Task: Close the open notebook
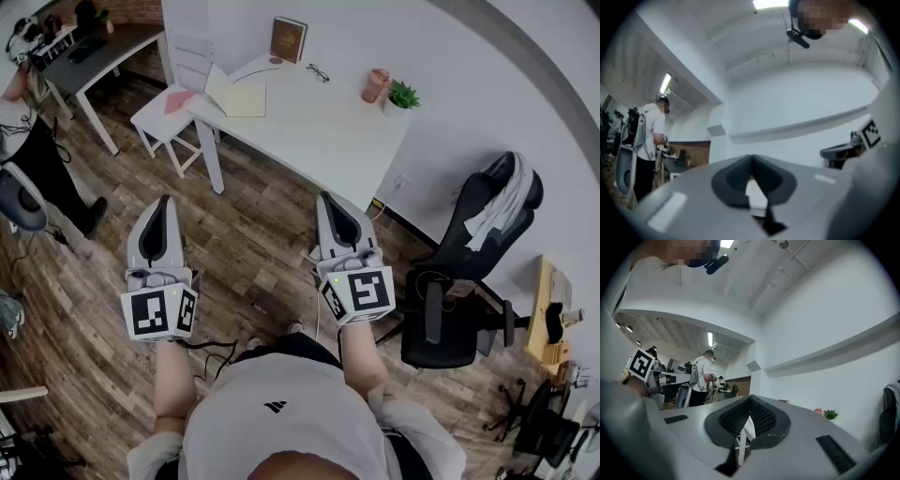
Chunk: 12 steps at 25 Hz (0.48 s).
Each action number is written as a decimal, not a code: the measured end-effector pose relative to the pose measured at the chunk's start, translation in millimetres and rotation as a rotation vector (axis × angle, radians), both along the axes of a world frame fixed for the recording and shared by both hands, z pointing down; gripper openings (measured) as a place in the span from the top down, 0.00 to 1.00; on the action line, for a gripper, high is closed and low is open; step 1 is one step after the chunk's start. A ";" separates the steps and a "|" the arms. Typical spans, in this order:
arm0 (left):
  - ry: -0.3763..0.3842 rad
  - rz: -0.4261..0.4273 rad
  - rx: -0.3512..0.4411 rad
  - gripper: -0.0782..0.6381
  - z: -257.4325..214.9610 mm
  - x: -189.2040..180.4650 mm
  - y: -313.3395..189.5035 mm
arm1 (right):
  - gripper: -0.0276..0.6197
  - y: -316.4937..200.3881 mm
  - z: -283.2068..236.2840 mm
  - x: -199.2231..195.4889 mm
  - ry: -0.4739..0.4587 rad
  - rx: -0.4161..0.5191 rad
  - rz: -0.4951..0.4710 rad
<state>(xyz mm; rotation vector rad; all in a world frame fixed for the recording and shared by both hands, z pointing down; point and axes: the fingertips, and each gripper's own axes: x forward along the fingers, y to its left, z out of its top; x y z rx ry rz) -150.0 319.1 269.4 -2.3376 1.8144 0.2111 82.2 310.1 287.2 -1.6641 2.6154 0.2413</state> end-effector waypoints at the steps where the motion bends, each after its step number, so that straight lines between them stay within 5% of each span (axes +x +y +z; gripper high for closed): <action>1: -0.001 0.003 0.001 0.88 -0.4 1.6 1.6 | 0.96 1.7 -1.9 -0.2 0.001 -0.001 -0.001; 12: 0.008 0.005 -0.018 0.88 1.7 2.4 2.9 | 0.96 -0.2 -6.1 -3.5 0.011 -0.001 -0.009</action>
